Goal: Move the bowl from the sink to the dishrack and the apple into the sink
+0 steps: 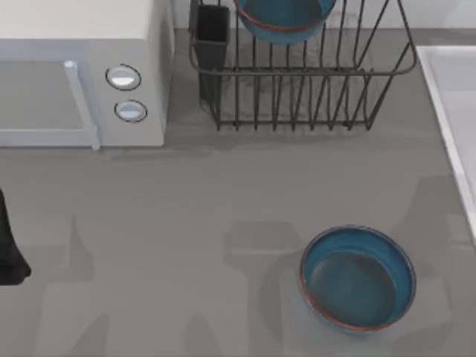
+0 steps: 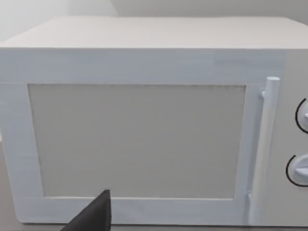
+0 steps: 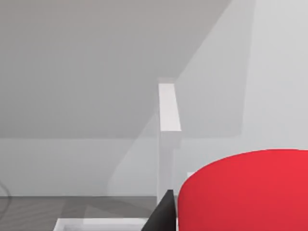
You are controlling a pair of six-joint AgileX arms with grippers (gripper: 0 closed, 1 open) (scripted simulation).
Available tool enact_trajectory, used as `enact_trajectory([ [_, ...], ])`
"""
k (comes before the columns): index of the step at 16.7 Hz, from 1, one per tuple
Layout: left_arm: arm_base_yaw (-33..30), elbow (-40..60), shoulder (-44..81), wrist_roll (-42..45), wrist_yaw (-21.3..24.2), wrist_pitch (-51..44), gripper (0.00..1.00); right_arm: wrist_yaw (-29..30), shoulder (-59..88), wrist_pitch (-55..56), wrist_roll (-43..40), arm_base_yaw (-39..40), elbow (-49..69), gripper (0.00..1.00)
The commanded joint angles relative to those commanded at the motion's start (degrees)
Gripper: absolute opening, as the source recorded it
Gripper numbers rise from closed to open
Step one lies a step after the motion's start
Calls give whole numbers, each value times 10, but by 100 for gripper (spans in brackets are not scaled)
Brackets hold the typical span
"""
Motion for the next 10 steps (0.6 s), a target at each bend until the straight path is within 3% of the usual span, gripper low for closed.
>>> enact_trajectory([
  [4,0,0,0,0,0,0,100,-2,85,89,0,-3,-9,0],
  [10,0,0,0,0,0,0,100,-1,299,349,-1,-4,-42,0],
])
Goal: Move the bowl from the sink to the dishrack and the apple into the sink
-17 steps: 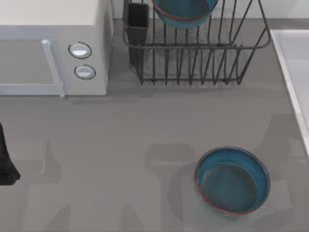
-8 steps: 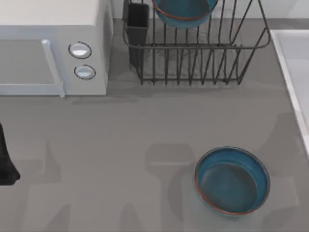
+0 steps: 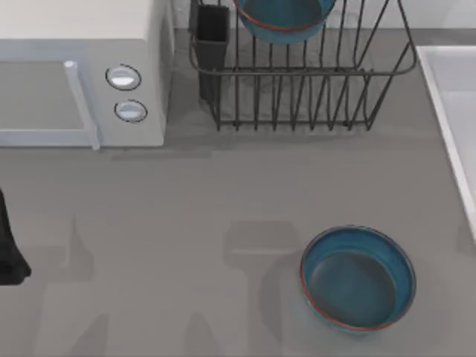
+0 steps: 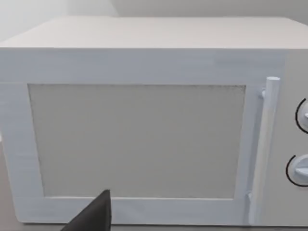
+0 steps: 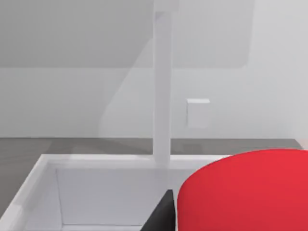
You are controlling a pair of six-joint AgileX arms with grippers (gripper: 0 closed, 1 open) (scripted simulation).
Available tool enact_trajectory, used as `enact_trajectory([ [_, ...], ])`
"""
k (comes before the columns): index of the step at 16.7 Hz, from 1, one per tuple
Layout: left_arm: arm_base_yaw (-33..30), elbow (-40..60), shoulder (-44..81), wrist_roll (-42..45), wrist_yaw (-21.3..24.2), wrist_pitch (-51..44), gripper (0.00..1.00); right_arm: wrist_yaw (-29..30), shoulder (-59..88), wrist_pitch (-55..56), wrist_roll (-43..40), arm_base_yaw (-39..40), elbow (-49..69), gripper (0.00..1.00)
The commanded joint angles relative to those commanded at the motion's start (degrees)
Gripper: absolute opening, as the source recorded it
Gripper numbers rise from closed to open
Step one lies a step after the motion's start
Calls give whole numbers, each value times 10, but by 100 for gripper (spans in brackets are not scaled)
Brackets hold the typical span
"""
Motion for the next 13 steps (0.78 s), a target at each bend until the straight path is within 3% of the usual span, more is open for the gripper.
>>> enact_trajectory([
  [4,0,0,0,0,0,0,100,4,91,103,-2,1,-16,0],
  [10,0,0,0,0,0,0,100,5,105,119,-3,2,-19,0],
  [13,0,0,0,0,0,0,100,5,105,119,-3,2,-19,23],
])
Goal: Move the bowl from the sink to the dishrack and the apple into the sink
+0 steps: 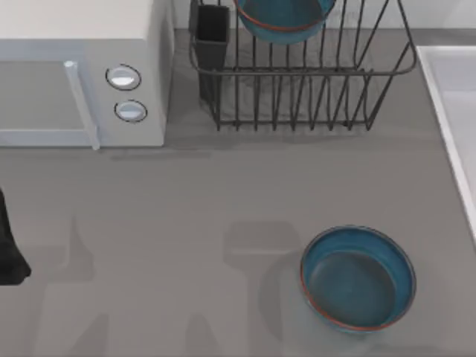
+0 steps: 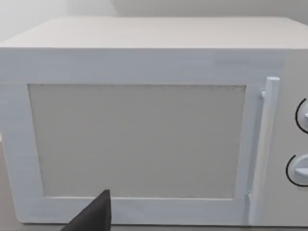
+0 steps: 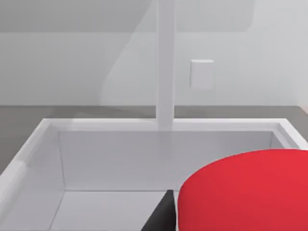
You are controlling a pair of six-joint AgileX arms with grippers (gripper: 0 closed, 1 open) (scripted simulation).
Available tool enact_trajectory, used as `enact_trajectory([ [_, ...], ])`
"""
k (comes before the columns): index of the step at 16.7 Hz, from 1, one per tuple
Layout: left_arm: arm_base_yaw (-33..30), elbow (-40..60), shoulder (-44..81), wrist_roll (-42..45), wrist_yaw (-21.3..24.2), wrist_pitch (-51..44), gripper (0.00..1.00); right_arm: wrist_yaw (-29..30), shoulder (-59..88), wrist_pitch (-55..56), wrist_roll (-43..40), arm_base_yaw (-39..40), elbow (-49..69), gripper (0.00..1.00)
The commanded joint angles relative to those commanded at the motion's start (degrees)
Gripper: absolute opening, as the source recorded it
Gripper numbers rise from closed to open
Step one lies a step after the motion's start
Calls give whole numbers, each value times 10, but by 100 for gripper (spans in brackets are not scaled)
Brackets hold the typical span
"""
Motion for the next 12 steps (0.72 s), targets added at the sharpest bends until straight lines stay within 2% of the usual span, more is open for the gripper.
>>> enact_trajectory([
  [10,0,0,0,0,0,0,100,0,0,0,0,0,0,98],
  [12,0,0,0,0,0,0,100,0,0,0,0,0,0,100],
])
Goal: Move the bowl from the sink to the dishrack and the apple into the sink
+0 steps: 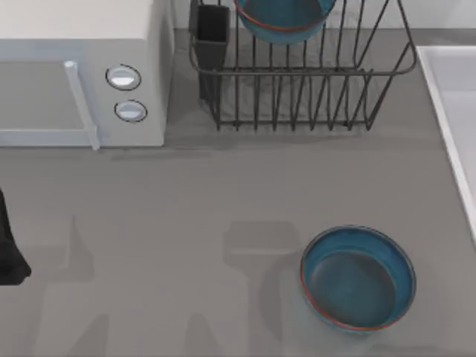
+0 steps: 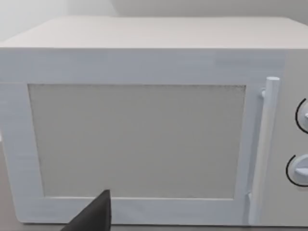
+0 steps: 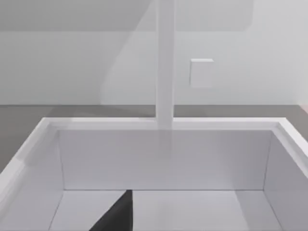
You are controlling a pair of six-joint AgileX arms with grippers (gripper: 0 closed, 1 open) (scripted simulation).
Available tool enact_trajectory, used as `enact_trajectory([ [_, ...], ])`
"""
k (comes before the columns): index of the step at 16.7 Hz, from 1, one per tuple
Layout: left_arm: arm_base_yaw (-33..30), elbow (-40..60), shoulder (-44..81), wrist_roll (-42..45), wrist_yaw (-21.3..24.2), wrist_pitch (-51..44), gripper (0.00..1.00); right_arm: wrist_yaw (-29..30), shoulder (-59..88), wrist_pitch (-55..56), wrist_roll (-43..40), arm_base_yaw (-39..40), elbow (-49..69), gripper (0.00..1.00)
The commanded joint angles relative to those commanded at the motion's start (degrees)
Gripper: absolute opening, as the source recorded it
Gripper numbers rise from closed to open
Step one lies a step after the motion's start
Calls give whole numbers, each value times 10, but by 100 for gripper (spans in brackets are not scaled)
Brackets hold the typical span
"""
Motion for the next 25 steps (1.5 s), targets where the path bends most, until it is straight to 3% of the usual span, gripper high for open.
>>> enact_trajectory([
  [9,0,0,0,0,0,0,100,2,-5,-4,0,1,0,100],
  [13,0,0,0,0,0,0,100,22,-79,-65,-2,20,-14,100],
  [18,0,0,0,0,0,0,100,69,-299,-234,-2,74,-62,100],
  [25,0,0,0,0,0,0,100,160,-763,-586,2,174,-173,100],
])
